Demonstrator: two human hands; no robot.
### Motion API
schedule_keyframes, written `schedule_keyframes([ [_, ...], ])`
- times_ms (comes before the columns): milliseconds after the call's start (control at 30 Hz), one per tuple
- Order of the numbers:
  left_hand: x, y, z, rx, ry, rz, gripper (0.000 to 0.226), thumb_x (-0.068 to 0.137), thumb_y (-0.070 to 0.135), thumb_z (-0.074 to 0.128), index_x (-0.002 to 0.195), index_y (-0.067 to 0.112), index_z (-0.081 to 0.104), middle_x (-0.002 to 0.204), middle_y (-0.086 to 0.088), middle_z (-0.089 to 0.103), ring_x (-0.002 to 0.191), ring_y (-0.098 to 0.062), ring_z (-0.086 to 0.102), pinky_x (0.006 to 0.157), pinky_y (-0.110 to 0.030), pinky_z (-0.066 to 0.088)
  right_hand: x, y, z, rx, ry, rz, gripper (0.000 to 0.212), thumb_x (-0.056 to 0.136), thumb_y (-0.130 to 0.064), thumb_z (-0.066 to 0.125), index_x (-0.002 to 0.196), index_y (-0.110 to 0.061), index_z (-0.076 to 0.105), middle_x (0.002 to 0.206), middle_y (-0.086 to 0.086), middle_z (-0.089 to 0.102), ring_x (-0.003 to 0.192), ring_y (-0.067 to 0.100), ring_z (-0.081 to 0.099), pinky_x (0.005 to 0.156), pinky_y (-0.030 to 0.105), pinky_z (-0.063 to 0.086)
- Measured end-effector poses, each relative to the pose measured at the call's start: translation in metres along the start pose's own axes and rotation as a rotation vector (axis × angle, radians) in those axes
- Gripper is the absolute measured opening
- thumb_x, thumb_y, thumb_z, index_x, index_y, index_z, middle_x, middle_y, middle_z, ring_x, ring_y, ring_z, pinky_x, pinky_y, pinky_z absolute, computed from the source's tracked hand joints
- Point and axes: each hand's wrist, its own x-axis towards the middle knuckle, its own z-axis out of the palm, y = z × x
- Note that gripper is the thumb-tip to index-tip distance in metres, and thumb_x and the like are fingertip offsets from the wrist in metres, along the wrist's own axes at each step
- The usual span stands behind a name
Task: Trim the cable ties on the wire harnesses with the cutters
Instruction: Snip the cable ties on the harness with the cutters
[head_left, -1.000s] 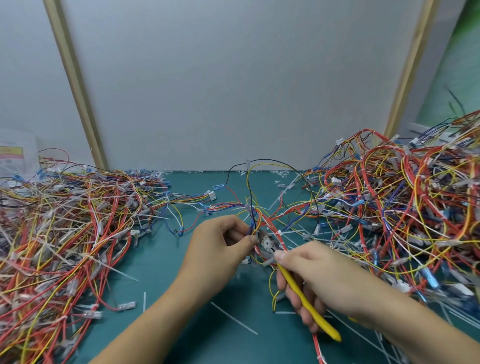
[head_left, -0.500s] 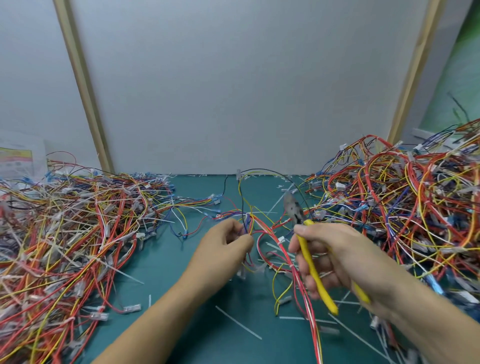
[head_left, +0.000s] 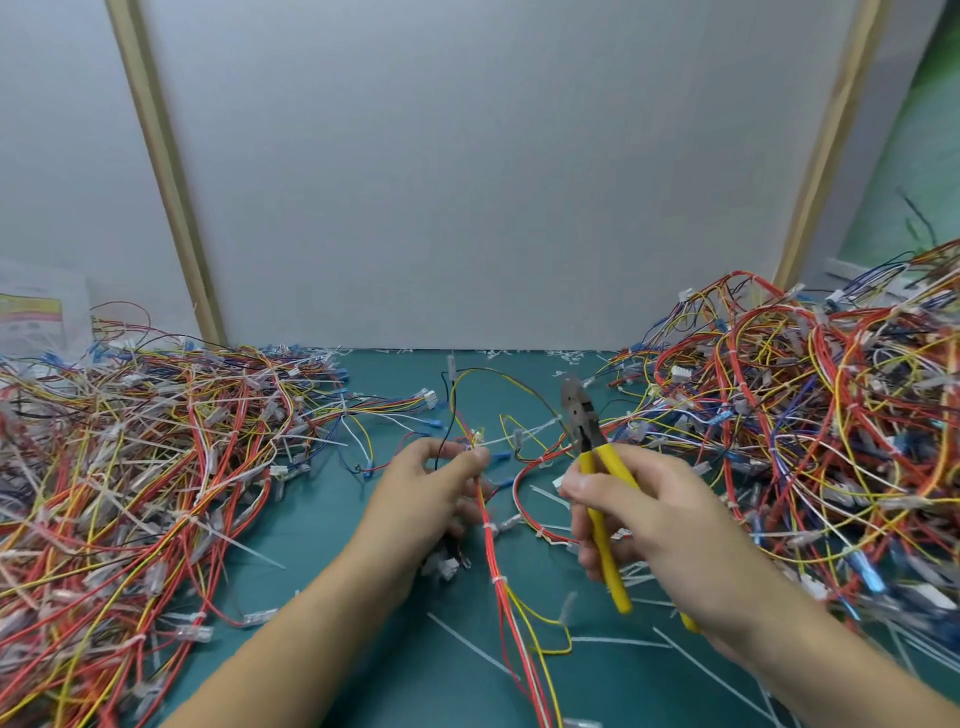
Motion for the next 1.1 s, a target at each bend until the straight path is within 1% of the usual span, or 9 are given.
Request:
schedule_keyframes([
  [133, -0.003, 0.003, -0.003, -0.086, -0.046, 0.043, 0.03, 0.087, 0.013, 0.071, 0.115, 0.015, 0.061, 0.09, -0.008, 0.078, 0.075, -0.021, 0.075, 0.069, -0.033, 0.048, 0.001, -0.003, -0.007, 0.112, 0.192, -0.134, 0.012, 0.092, -0.013, 0.062, 0.081, -0.01, 0.064, 0.067, 0.008, 0.062, 0.058, 0.023, 0.06, 0.056, 0.036, 0.056],
  [267, -0.007, 0.008, -0.004, -0.045, -0.041, 0.168, 0.032, 0.083, 0.007, 0.073, 0.111, 0.023, 0.067, 0.091, -0.011, 0.077, 0.073, -0.016, 0.072, 0.066, -0.025, 0.047, 0.006, -0.002, -0.015, 0.069, 0.353, -0.203, 0.005, 0.091, -0.009, 0.065, 0.086, -0.012, 0.065, 0.074, 0.006, 0.068, 0.066, 0.024, 0.065, 0.067, 0.044, 0.059],
  [500, -0.011, 0.007, -0.001, 0.108, -0.12, 0.271, 0.02, 0.087, 0.006, 0.069, 0.098, 0.023, 0.072, 0.072, -0.009, 0.067, 0.064, -0.009, 0.06, 0.061, -0.014, 0.046, 0.009, 0.01, -0.006, -0.102, 0.138, -0.122, 0.023, 0.089, -0.005, 0.067, 0.087, -0.028, 0.064, 0.103, -0.012, 0.074, 0.082, 0.024, 0.07, 0.076, 0.04, 0.059],
  [567, -0.01, 0.004, 0.0, 0.231, -0.05, 0.311, 0.016, 0.089, 0.014, 0.069, 0.098, 0.027, 0.069, 0.065, 0.004, 0.056, 0.061, -0.009, 0.05, 0.06, -0.02, 0.042, 0.008, 0.014, -0.005, -0.143, 0.102, -0.102, 0.026, 0.089, -0.002, 0.066, 0.086, -0.028, 0.065, 0.092, -0.003, 0.074, 0.079, 0.023, 0.069, 0.076, 0.04, 0.059],
  [633, -0.008, 0.0, -0.001, 0.549, 0.161, 0.378, 0.025, 0.084, 0.035, 0.074, 0.105, 0.031, 0.061, 0.085, 0.006, 0.052, 0.08, -0.011, 0.048, 0.075, -0.028, 0.041, 0.009, 0.017, -0.004, -0.144, 0.091, -0.088, 0.023, 0.089, 0.002, 0.064, 0.087, -0.021, 0.064, 0.086, 0.0, 0.073, 0.074, 0.016, 0.067, 0.075, 0.038, 0.059],
  [733, -0.018, 0.007, -0.002, 0.678, 0.432, 0.734, 0.033, 0.081, 0.047, 0.072, 0.101, 0.025, 0.058, 0.1, 0.007, 0.038, 0.097, -0.01, 0.035, 0.086, -0.026, 0.03, 0.011, 0.02, -0.005, -0.075, 0.08, -0.055, 0.019, 0.09, 0.004, 0.063, 0.091, -0.015, 0.063, 0.085, 0.002, 0.074, 0.077, 0.016, 0.069, 0.076, 0.037, 0.062],
  [833, -0.028, 0.009, 0.004, 0.701, 0.192, 0.964, 0.028, 0.084, 0.053, 0.064, 0.074, 0.028, 0.058, 0.081, 0.011, 0.047, 0.084, -0.011, 0.047, 0.077, -0.031, 0.034, 0.011, 0.021, -0.003, 0.059, 0.057, -0.033, 0.015, 0.093, 0.006, 0.059, 0.096, -0.009, 0.062, 0.084, 0.004, 0.075, 0.074, 0.016, 0.071, 0.066, 0.027, 0.059],
  [933, -0.031, 0.005, 0.009, 0.851, -0.033, 0.871, 0.032, 0.083, 0.058, 0.064, 0.066, 0.033, 0.053, 0.069, 0.016, 0.052, 0.079, -0.005, 0.048, 0.076, -0.028, 0.029, 0.01, 0.02, -0.002, 0.171, 0.042, -0.029, 0.016, 0.092, 0.009, 0.055, 0.098, -0.004, 0.061, 0.088, 0.009, 0.076, 0.075, 0.022, 0.072, 0.061, 0.026, 0.057],
  [1100, -0.029, 0.005, 0.008, 0.702, -0.029, 0.798, 0.025, 0.086, 0.046, 0.058, 0.067, 0.034, 0.048, 0.068, 0.018, 0.054, 0.082, -0.003, 0.05, 0.083, -0.028, 0.034, 0.01, 0.017, -0.003, 0.183, 0.057, -0.082, 0.017, 0.092, 0.009, 0.053, 0.101, -0.004, 0.061, 0.097, 0.01, 0.076, 0.088, 0.029, 0.074, 0.077, 0.036, 0.062],
])
